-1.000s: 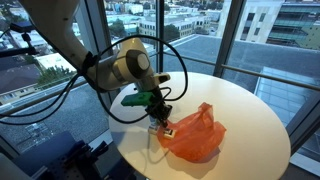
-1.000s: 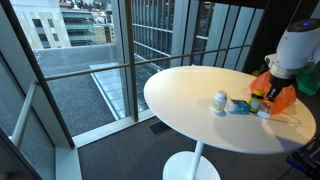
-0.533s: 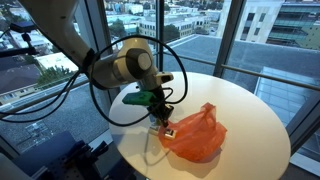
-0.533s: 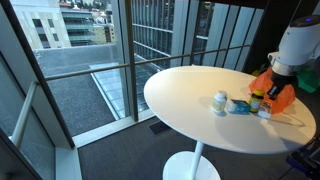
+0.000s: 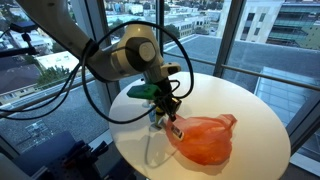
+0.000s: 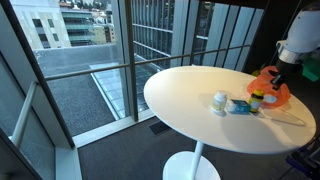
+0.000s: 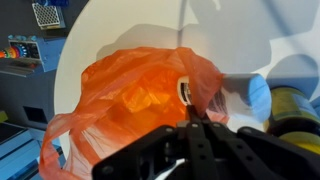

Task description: Pick up the longest white container from the table and put it in the orange plastic bag

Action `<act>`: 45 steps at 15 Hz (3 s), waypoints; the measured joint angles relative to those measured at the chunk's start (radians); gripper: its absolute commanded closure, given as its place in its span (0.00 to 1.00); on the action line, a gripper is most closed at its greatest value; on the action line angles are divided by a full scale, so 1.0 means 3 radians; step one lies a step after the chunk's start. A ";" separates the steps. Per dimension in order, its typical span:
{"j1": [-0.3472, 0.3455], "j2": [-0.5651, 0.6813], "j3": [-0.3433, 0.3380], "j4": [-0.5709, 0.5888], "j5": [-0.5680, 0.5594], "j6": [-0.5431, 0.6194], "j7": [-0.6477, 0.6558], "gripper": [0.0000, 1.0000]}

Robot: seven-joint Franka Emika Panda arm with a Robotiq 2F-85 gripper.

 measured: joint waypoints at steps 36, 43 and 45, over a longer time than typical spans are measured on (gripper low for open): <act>-0.0277 -0.0326 -0.0057 0.0176 0.0726 -0.0010 -0.0458 0.65; -0.0230 -0.0334 -0.0028 0.0178 0.0866 -0.0220 -0.0665 0.11; -0.0199 -0.0370 -0.0003 0.0187 0.0926 -0.0393 -0.0750 0.00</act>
